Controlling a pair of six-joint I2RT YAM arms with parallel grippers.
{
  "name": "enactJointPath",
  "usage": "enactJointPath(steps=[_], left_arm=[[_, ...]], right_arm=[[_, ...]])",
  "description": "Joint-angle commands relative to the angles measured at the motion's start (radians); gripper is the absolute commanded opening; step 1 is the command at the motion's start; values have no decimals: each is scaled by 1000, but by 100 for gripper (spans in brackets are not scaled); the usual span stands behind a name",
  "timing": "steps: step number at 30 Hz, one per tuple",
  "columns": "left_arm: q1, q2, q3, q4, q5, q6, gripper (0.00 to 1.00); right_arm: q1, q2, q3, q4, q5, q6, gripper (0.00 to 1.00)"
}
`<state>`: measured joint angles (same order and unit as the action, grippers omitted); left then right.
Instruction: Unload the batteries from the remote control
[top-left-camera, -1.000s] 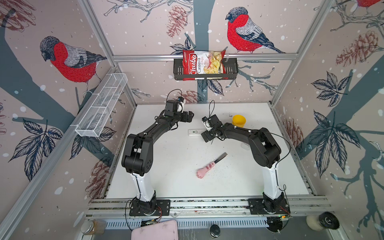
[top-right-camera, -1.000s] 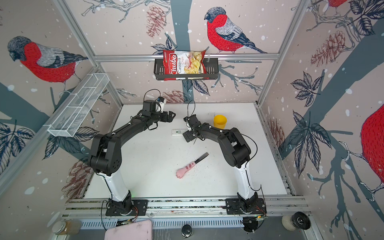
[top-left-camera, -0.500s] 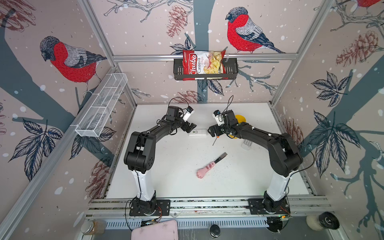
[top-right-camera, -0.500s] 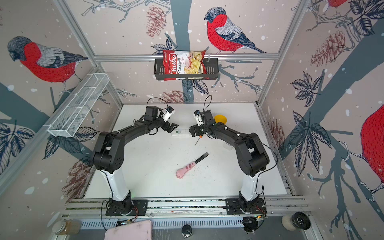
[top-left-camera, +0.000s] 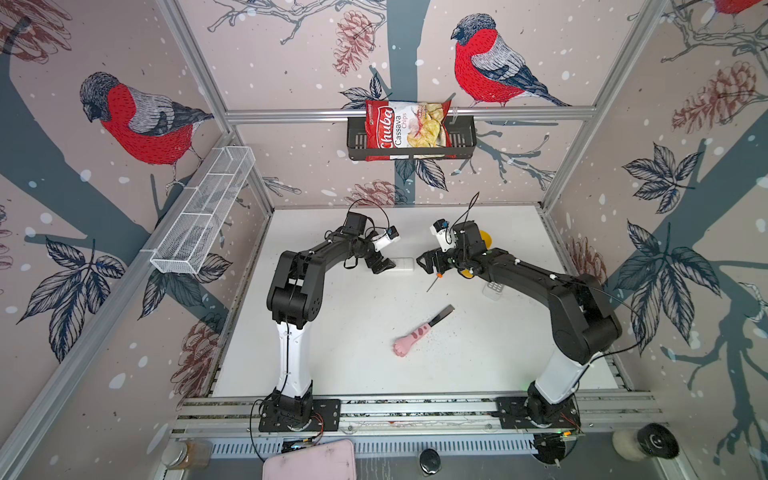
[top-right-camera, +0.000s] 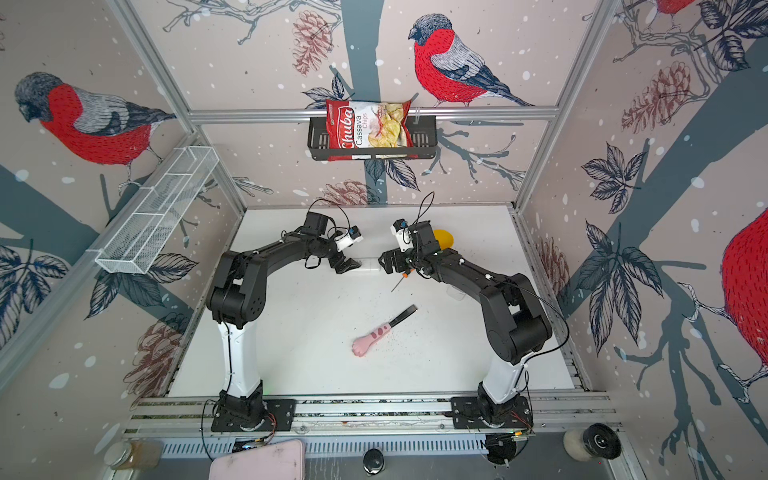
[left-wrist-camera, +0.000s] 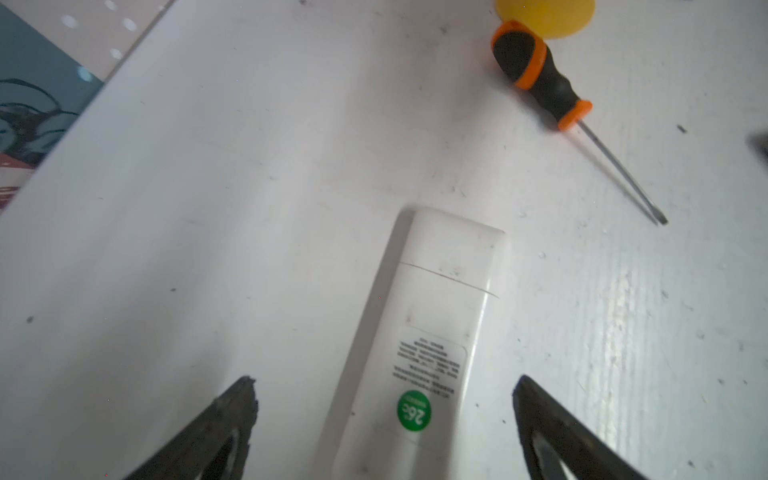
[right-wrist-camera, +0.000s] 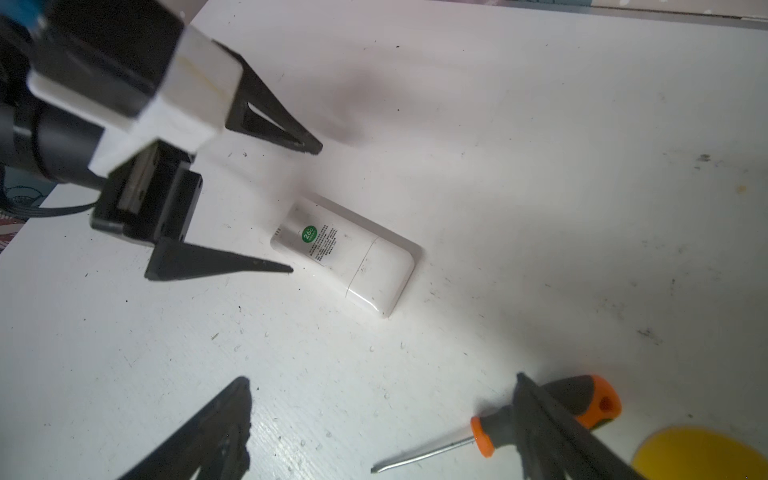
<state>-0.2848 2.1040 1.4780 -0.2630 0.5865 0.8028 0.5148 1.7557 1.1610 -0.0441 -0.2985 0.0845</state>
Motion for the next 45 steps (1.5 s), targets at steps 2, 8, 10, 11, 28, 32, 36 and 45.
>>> enactJointPath(steps=[2, 8, 10, 11, 28, 32, 36, 45], left_arm=[[-7, 13, -10, -72, -24, 93, 96], [-15, 43, -8, -69, -54, 105, 94], [-15, 49, -8, -61, -69, 104, 93], [-16, 52, -10, -54, -78, 103, 93], [-38, 56, -63, -11, -165, 133, 59], [-36, 48, -76, 6, -175, 130, 51], [-33, 30, -88, 13, -163, 136, 43], [-32, -54, -118, 42, -131, 123, 38]], right_arm=[[0, 12, 7, 36, -17, 8, 97], [-2, 15, 8, 33, -13, 4, 97], [-2, 14, 5, 33, -11, 3, 97], [-2, 11, 5, 33, -10, 3, 97], [-16, 11, -15, 62, -17, 19, 97], [-20, 20, -17, 68, -19, 20, 97], [-36, 39, -15, 75, -23, 38, 97], [-41, 104, 38, 61, -124, 67, 80]])
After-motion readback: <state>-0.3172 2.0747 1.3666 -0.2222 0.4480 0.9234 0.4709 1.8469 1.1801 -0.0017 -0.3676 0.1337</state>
